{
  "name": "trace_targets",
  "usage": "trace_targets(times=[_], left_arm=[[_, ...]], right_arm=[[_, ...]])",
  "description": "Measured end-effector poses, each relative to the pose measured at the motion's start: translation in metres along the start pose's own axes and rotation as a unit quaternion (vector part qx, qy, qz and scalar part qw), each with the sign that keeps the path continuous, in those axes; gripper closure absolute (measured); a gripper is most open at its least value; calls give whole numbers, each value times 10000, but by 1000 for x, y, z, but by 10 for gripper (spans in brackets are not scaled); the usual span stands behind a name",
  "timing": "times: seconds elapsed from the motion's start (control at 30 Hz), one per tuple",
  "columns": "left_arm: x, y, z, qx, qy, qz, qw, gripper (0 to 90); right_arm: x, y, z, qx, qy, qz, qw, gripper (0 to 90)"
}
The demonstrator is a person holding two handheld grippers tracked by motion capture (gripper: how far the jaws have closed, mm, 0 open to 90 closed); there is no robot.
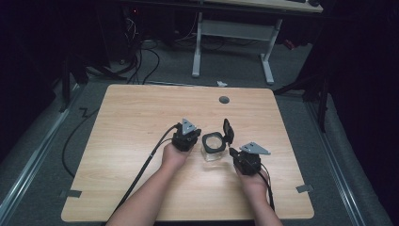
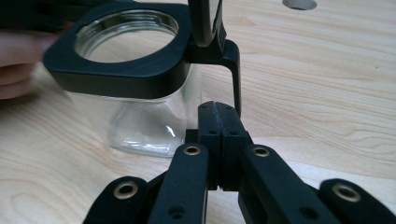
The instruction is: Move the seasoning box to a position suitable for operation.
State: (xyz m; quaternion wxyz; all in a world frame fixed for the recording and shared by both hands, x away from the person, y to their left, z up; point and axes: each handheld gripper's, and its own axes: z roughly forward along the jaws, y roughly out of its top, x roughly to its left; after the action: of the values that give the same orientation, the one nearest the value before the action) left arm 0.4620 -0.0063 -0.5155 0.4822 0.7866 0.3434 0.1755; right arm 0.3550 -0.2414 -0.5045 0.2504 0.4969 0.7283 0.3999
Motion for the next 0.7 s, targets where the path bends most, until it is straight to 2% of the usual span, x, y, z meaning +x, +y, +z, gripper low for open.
trace_targets(times=[0.03,0.07,0.13,0.17,0.23,0.3,0.37,0.43,0.5,0.53,0.57,0.63,0.7], left_arm=[[0,0,0,0,0,0,10000,900],[-1,0,3,40,-112,29,9999,900],[-8,0,6,88,-248,153,9995,900],[-11,-1,5,123,-262,189,9994,900],[-19,-3,1,139,-378,185,9990,900],[-31,-7,-7,174,-355,351,9986,900],[-38,-13,-19,109,-408,219,9989,900],[-45,-21,-27,159,-258,211,9993,900],[-47,-27,-31,222,-258,101,9994,900],[-50,-30,-32,258,-248,146,9993,900],[-53,-32,-35,246,-210,188,9993,900],[-56,-36,-39,241,-233,56,9994,900],[-58,-39,-43,254,-223,4,9994,900]], right_arm=[[0,0,-2,-23,9,2,10000,900],[0,0,-2,-23,9,2,10000,900],[-2,3,0,-52,3,0,10000,900],[-6,6,5,0,2,74,10000,900],[-7,7,8,24,22,77,10000,900],[-6,11,15,22,52,-39,10000,900],[-5,12,20,27,72,-80,9999,900],[-7,11,20,28,8,-93,10000,900],[-11,5,11,-23,-23,20,10000,900],[-10,-6,-6,-34,-32,76,10000,900],[-10,-6,-6,-34,-32,76,10000,900],[-3,-19,-21,1,21,37,10000,900],[4,-24,-24,57,53,-45,10000,900]])
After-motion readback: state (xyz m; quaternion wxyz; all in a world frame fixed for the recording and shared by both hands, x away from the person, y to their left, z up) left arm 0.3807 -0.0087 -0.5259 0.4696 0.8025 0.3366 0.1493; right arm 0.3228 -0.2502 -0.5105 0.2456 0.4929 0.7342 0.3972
